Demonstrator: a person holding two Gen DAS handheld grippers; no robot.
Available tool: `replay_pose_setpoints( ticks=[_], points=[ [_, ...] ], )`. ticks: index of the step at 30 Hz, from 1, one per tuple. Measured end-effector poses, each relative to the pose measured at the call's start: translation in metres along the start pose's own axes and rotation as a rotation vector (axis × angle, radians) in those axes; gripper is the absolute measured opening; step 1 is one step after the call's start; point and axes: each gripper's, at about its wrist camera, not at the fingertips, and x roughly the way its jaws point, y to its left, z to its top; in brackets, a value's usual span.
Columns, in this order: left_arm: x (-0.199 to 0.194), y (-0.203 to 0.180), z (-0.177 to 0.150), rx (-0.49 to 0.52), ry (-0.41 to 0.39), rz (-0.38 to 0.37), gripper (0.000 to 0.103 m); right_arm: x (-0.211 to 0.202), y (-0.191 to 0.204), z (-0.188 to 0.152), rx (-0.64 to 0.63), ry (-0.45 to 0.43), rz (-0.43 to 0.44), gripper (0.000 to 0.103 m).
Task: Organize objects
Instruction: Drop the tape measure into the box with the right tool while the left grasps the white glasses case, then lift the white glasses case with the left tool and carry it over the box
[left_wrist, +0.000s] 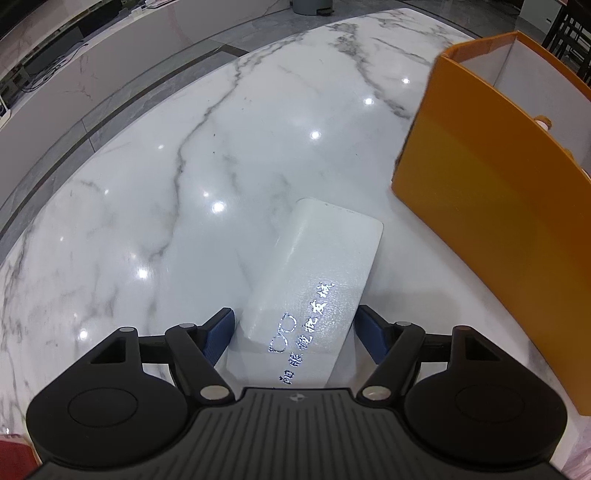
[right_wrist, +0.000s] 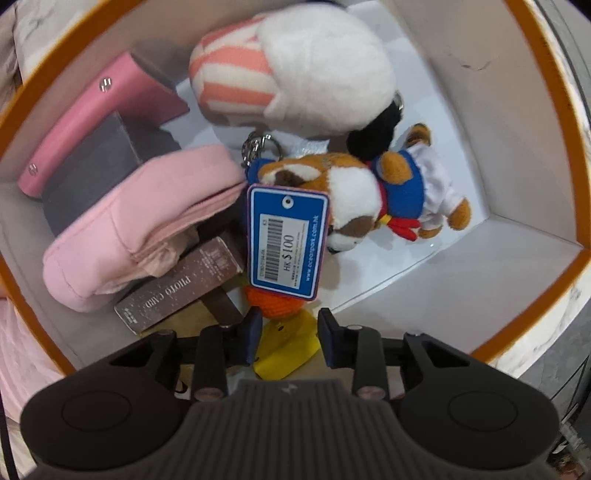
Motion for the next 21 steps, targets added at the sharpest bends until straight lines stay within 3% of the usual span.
replay_pose_setpoints(
  ticks=[11, 21],
  points=[
    [-0.024, -0.027, -0.037, 0.070, -0.022, 0.049, 0.074, -0.021, 0.022, -0.018, 0.038, -0.087, -0.067, 0.036],
    [-0.080, -0.053, -0.047, 0.114, -0.111, 0.079, 0.072, -0.046, 0.045, -0.034, 0.103, -0.224, -0.127, 0.036]
  ],
)
